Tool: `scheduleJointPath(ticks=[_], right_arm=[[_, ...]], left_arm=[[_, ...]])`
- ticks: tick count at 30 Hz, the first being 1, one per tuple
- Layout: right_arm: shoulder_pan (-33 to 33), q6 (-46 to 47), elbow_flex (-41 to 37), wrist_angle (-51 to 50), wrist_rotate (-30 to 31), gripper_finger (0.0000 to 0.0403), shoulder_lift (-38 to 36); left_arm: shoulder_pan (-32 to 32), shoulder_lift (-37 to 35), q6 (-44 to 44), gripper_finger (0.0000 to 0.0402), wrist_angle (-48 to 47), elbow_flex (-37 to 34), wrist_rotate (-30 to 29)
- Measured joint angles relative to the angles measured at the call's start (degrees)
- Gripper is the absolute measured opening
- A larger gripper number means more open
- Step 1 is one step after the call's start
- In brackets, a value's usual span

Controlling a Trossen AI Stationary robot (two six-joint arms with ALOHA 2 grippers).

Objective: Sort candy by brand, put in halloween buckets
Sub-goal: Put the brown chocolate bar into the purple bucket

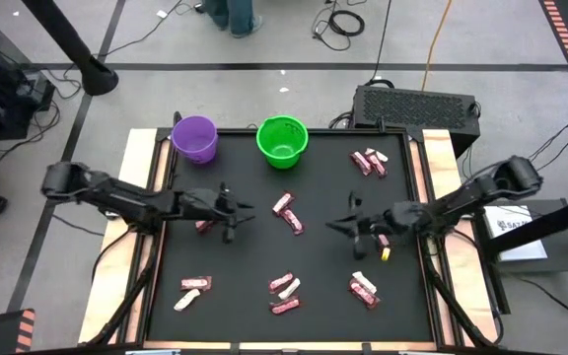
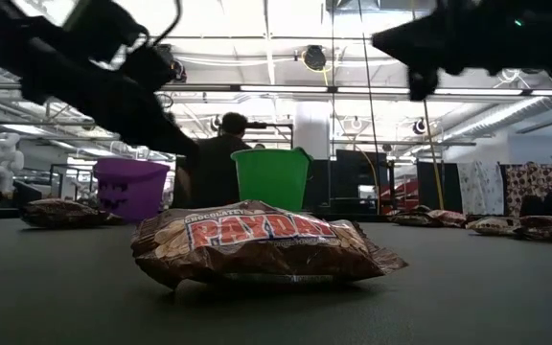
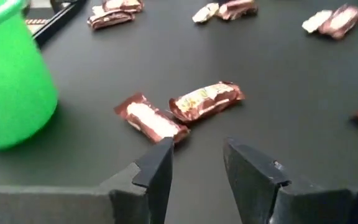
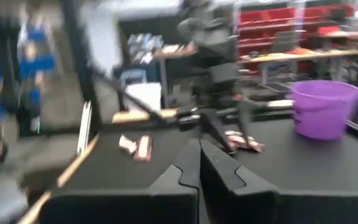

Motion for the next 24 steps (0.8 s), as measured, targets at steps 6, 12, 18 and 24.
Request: scheduleJointPath(ticks=[6,12,18,24], right_arm=[[0.0,-4.5,13.9,-20.6,-3.4,0.0,5.4],[0.0,-1.8,21.7,-33.5,-3.4,0.0,8.1],[0.0,-2.0,21.6,-34.5,-3.3,0.0,9.2],[0.0,-2.4,21.7,-33.7,-3.2,0.0,9.6]], left_arm=[[0.2,13.1,6.0,0.015,6.6,5.4,-1.0],[0.2,21.6,9.8,0.015,9.2,8.5,-3.7],[0.2,27.3,16.2,0.015,10.2,10.7,-4.8],[0.2,31.6,21.2,0.015,11.5,13.2,-5.2]])
